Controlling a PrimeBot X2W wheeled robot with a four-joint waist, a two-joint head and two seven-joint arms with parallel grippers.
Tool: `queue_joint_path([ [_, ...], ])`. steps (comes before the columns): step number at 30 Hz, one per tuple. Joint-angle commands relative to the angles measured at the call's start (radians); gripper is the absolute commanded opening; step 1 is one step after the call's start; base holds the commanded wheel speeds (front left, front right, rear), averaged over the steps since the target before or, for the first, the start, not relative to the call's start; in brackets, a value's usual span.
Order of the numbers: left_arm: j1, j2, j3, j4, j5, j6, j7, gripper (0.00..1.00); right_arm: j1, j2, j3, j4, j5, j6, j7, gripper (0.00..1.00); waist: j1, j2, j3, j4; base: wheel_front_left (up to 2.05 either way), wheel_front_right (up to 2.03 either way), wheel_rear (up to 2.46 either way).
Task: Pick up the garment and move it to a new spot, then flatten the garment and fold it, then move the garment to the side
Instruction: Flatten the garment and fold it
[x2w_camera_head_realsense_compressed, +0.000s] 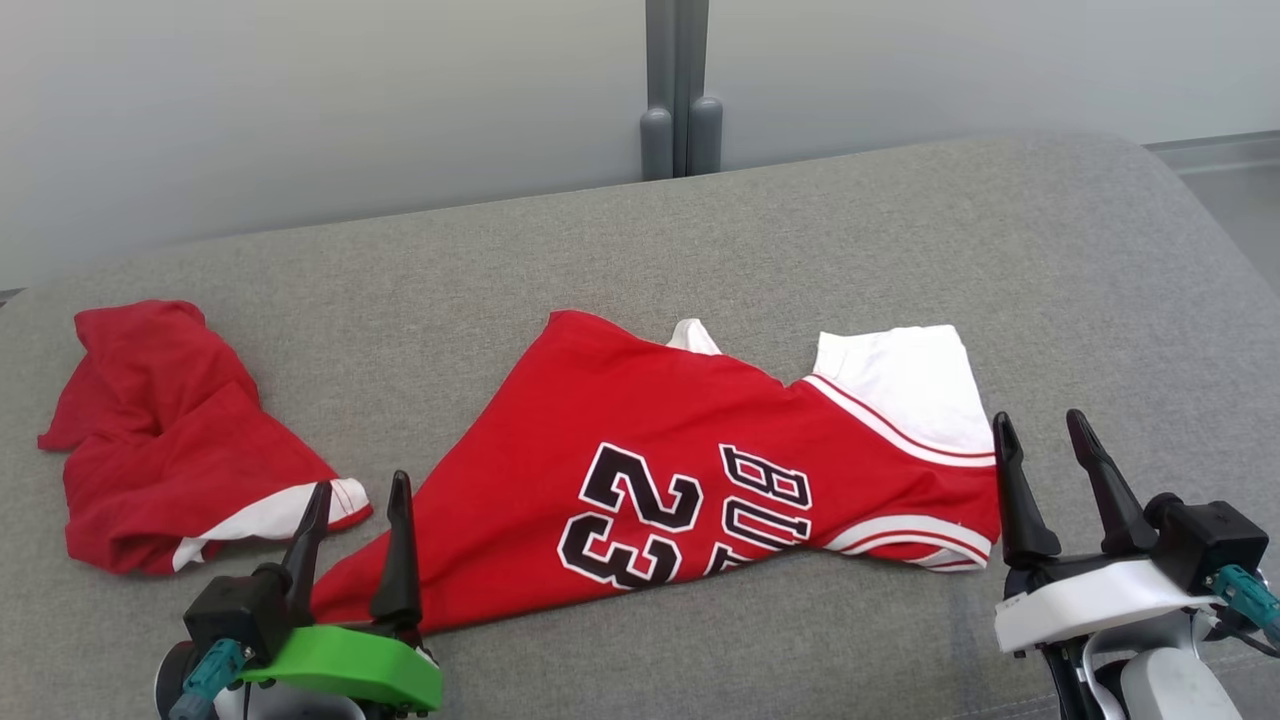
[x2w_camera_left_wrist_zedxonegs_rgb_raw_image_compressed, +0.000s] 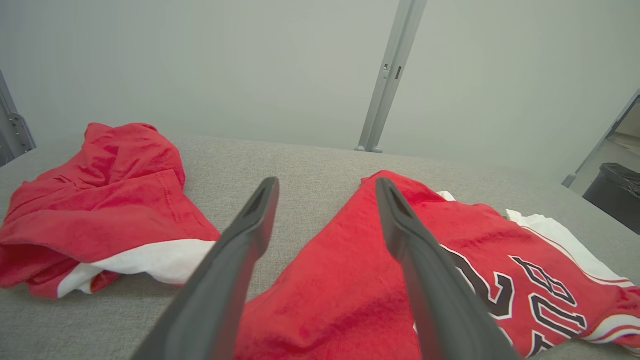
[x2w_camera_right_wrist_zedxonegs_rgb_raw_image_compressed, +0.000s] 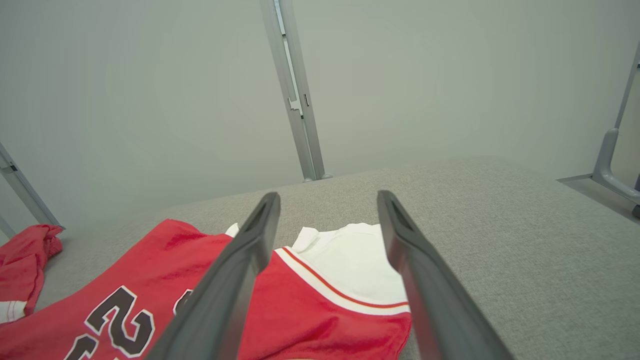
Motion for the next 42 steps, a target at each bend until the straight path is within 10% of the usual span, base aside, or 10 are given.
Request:
queue_joint_path([
  [1, -0.015, 0.005, 0.0, 0.0, 0.009, -0.004, 0.0, 1.0, -0.008, 0.003, 0.0, 0.001, 0.002, -0.001, -0.004, 1.0, 0.0, 0.0, 0.001, -0.001, 0.0, 0.0, 0.0],
  [29, -0.319, -0.007, -0.087, 0.139, -0.036, -0.044, 0.315, 1.0, -0.055, 0.017, 0.012, -0.017, -0.007, -0.001, -0.004, 1.0, 0.0, 0.0, 0.091, -0.103, 0.0, 0.0, 0.0],
  [42, -0.618, -0.034, -0.101, 0.431, -0.084, -0.099, 0.511, 1.0, -0.089, 0.035, 0.017, -0.034, -0.006, -0.001, -0.004, 1.0, 0.0, 0.0, 0.169, -0.185, 0.0, 0.0, 0.0],
])
